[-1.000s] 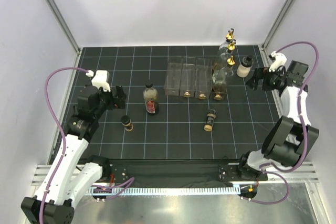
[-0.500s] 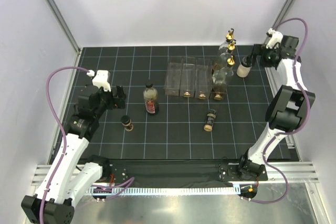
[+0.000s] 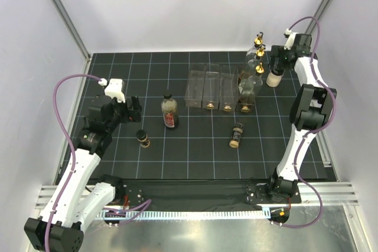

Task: Organize the condiment bottles
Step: Pick up the bottle from the corner of the board.

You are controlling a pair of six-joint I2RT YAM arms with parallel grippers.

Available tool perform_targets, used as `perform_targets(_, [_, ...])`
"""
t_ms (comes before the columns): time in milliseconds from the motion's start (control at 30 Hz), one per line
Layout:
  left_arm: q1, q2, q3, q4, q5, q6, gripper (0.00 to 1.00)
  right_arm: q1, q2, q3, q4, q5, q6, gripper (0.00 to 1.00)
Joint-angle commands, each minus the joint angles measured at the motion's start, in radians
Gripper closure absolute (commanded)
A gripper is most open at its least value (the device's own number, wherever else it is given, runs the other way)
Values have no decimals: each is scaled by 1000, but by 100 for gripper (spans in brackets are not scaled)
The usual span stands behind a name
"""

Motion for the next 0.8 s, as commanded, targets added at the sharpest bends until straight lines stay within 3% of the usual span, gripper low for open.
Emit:
perform_targets(0, [4,5,-6,32,-9,15,0,-2,2,40,-20,66,29,2])
perform_targets(167, [4,13,-4,32,0,15,0,-1,13,-1,-12,49,35,10])
perform_targets(367, [4,13,-6,32,-3,15,0,1,16,-17,-1,29,47,33])
perform_targets(433, [4,13,-6,32,-4,15,0,-1,20,-12,-8,23,52,42])
perform_targets(500, [4,11,-6,32,-6,16,0,-1,27,-6,-17,8,53,59])
perform_targets(633, [4,4,-7,34,-6,15,0,-2,-19,-40,-6,3,46,82])
perform_targets(667, [4,2,-7,35,-3,16,0,-4,-44,-81,5,5,24,95])
perform_targets(767, [4,-2,-7,37,3,18,0,-14,-180,-209,69,-6,-34,96])
